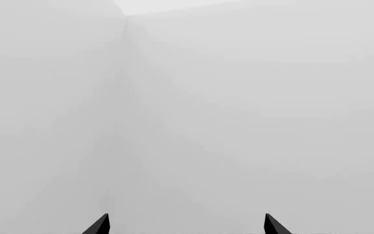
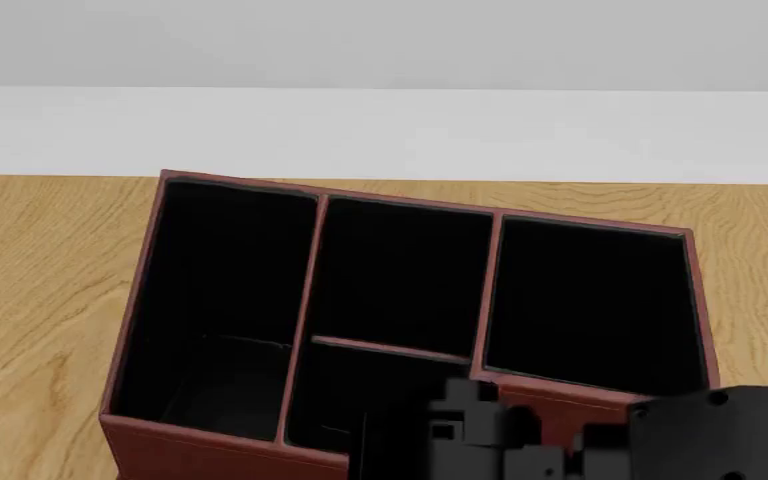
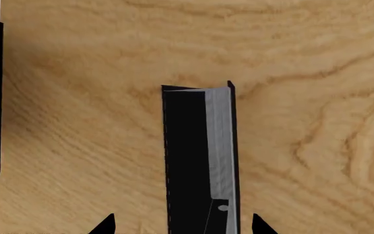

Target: Pick up the book and place it in the front compartment of the caddy.

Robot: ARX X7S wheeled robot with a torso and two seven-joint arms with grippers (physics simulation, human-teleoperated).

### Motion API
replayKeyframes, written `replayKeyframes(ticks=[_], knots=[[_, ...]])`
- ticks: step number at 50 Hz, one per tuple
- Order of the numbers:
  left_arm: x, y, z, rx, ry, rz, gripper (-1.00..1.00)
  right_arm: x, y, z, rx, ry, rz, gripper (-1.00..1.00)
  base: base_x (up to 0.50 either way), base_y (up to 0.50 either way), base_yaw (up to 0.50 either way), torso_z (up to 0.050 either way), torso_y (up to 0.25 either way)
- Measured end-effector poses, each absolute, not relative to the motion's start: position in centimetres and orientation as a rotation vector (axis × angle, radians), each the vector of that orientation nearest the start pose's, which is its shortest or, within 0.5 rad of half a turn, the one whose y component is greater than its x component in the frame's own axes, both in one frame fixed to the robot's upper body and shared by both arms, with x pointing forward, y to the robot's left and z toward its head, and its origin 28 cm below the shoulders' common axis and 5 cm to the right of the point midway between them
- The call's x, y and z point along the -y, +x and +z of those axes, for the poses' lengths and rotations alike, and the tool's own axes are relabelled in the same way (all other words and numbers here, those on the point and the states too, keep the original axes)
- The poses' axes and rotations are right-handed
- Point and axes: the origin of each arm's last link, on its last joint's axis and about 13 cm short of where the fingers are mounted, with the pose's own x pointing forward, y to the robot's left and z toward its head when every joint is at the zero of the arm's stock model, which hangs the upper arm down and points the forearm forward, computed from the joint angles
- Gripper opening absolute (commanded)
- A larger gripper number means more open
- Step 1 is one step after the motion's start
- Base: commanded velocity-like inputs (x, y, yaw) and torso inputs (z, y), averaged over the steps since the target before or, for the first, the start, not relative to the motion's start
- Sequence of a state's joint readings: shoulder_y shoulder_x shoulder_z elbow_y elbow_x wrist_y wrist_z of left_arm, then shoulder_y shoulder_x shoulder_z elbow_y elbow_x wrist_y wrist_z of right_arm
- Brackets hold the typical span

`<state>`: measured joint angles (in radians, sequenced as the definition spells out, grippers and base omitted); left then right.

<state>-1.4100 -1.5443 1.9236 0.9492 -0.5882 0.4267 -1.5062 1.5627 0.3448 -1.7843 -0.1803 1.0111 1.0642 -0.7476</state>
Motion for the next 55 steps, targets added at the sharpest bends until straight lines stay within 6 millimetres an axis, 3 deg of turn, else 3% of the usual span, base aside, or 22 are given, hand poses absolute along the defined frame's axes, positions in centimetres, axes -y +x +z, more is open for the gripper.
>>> replayKeyframes(ticks=[21, 22, 41, 55], knots=[[-26.5, 12.0, 21.2, 0.522, 0.012, 0.268, 1.0, 4.5, 28.8, 17.1, -1.231, -0.995, 1.546, 1.0, 0.0, 0.0, 0.0, 0.0, 0.0], [-26.5, 11.9, 21.2, 0.522, 0.011, 0.268, 1.0, 4.5, 28.8, 17.1, -1.233, -0.995, 1.545, -1.0, 0.0, 0.0, 0.0, 0.0, 0.0], [-26.6, 11.8, 21.3, 0.525, 0.009, 0.271, 1.0, 4.9, 28.9, 17.7, -1.206, -1.021, 1.495, -1.0, 0.0, 0.0, 0.0, 0.0, 0.0], [-26.6, 11.7, 21.6, 0.537, 0.008, 0.27, 1.0, 4.8, 28.6, 21.5, -1.087, -1.028, 1.482, -1.0, 0.0, 0.0, 0.0, 0.0, 0.0]])
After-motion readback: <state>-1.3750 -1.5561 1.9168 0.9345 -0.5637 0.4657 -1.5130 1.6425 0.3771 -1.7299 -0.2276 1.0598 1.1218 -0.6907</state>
